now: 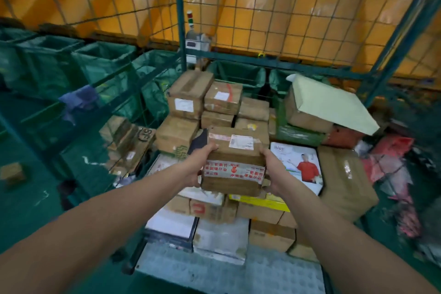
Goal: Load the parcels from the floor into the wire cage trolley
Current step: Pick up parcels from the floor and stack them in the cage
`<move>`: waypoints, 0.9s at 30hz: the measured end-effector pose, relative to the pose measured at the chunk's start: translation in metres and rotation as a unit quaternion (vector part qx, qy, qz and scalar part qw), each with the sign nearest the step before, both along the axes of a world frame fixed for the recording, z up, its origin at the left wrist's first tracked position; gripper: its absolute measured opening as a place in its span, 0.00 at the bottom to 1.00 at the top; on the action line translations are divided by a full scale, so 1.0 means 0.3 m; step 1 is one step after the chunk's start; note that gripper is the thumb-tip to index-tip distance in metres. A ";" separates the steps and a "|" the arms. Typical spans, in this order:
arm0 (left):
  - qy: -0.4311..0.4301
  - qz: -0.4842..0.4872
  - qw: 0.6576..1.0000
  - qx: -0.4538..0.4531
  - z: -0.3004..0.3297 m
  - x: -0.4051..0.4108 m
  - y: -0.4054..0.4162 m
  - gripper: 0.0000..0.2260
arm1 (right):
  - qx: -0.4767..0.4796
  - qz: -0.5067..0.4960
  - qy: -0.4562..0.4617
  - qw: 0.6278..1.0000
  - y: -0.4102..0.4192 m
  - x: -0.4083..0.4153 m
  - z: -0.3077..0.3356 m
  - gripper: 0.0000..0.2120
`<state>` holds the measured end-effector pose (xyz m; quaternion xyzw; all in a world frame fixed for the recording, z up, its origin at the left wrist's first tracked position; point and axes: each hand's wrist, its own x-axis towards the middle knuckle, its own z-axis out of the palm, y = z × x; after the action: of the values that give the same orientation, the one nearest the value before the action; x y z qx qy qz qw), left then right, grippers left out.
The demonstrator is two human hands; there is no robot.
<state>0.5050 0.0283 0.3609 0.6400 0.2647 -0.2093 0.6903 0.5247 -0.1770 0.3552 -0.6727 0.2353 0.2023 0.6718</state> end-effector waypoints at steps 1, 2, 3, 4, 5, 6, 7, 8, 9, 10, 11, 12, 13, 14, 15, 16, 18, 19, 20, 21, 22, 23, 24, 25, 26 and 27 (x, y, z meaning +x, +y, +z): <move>-0.005 -0.011 1.000 0.002 0.004 0.061 0.014 0.17 | 0.001 -0.011 -0.002 1.000 0.011 0.042 0.012 0.16; -0.012 -0.016 1.000 0.005 0.004 0.110 0.025 0.16 | -0.003 -0.015 -0.005 1.000 0.019 0.074 0.022 0.16; -0.016 -0.029 0.999 0.011 0.007 0.169 0.035 0.16 | -0.007 -0.021 -0.008 1.000 0.027 0.116 0.028 0.16; -0.021 -0.038 0.999 0.015 -0.003 0.228 0.043 0.16 | -0.013 -0.021 -0.012 1.000 0.033 0.156 0.026 0.16; -0.026 -0.050 0.998 0.016 -0.009 0.293 0.047 0.16 | -0.015 -0.022 -0.013 1.000 0.031 0.202 0.023 0.16; -0.031 -0.055 0.998 0.013 -0.022 0.336 0.052 0.16 | -0.018 -0.020 -0.013 1.000 0.028 0.229 0.017 0.17; -0.032 -0.064 0.997 0.004 -0.028 0.401 0.051 0.16 | -0.021 -0.022 -0.008 1.000 0.022 0.277 0.016 0.18; -0.032 -0.071 0.997 -0.004 -0.040 0.459 0.049 0.17 | -0.024 -0.022 -0.003 0.999 0.016 0.316 0.015 0.20; -0.031 -0.076 0.997 -0.009 -0.050 0.511 0.044 0.19 | -0.023 -0.022 0.002 0.999 0.008 0.353 0.013 0.21; -0.034 -0.081 0.996 -0.015 -0.067 0.572 0.037 0.21 | -0.019 -0.022 0.001 1.000 0.000 0.393 0.015 0.20; -0.036 -0.087 0.995 -0.017 -0.080 0.620 0.031 0.23 | -0.014 -0.023 -0.003 1.000 -0.008 0.425 0.014 0.19; -0.038 -0.092 0.995 -0.016 -0.093 0.664 0.025 0.25 | -0.011 -0.026 -0.008 1.000 -0.013 0.451 0.015 0.17; -0.038 -0.100 0.994 -0.017 -0.106 0.726 0.007 0.26 | -0.011 -0.033 -0.010 0.999 -0.028 0.499 0.007 0.15; -0.035 -0.103 0.994 -0.018 -0.124 0.786 -0.008 0.27 | -0.013 -0.041 -0.016 0.999 -0.041 0.544 0.001 0.14; -0.031 -0.106 0.994 -0.020 -0.134 0.835 -0.022 0.29 | -0.016 -0.043 -0.021 0.999 -0.057 0.591 -0.013 0.15; -0.026 -0.108 0.994 -0.024 -0.139 0.889 -0.043 0.29 | -0.014 -0.048 -0.023 0.998 -0.074 0.648 -0.027 0.16; -0.019 -0.113 0.993 -0.028 -0.165 1.000 -0.093 0.29 | -0.017 -0.050 -0.020 0.998 -0.119 0.766 -0.059 0.17; -0.014 -0.111 0.993 -0.029 -0.172 1.049 -0.115 0.28 | -0.022 -0.048 -0.014 0.998 -0.143 0.827 -0.077 0.17; -0.008 -0.111 0.993 -0.030 -0.173 1.100 -0.136 0.26 | -0.028 -0.042 -0.010 0.999 -0.163 0.886 -0.086 0.17; -0.006 -0.116 0.993 -0.025 -0.172 1.155 -0.157 0.22 | -0.031 -0.039 -0.013 0.999 -0.182 0.946 -0.092 0.18; -0.006 -0.121 0.992 -0.017 -0.180 1.196 -0.171 0.20 | -0.034 -0.036 -0.012 0.999 -0.199 0.987 -0.108 0.18; -0.010 -0.123 0.992 -0.008 -0.191 1.281 -0.208 0.19 | -0.033 -0.036 -0.014 0.999 -0.231 1.073 -0.128 0.18; -0.011 -0.122 0.992 -0.006 -0.199 1.336 -0.229 0.20 | -0.031 -0.038 -0.021 0.999 -0.251 1.134 -0.140 0.18; -0.014 -0.124 0.992 -0.005 -0.206 1.374 -0.246 0.20 | -0.027 -0.047 -0.030 0.998 -0.261 1.181 -0.146 0.17; -0.021 -0.119 0.993 -0.012 -0.220 1.452 -0.282 0.22 | -0.020 -0.049 -0.038 0.998 -0.286 1.270 -0.162 0.17; -0.030 -0.111 0.993 -0.013 -0.237 1.514 -0.311 0.24 | -0.023 -0.062 -0.048 0.997 -0.302 1.340 -0.170 0.16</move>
<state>0.9593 -0.0648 0.2899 0.6626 0.1681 -0.2684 0.6787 0.9267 -0.2675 0.3040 -0.6812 0.2485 0.1219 0.6778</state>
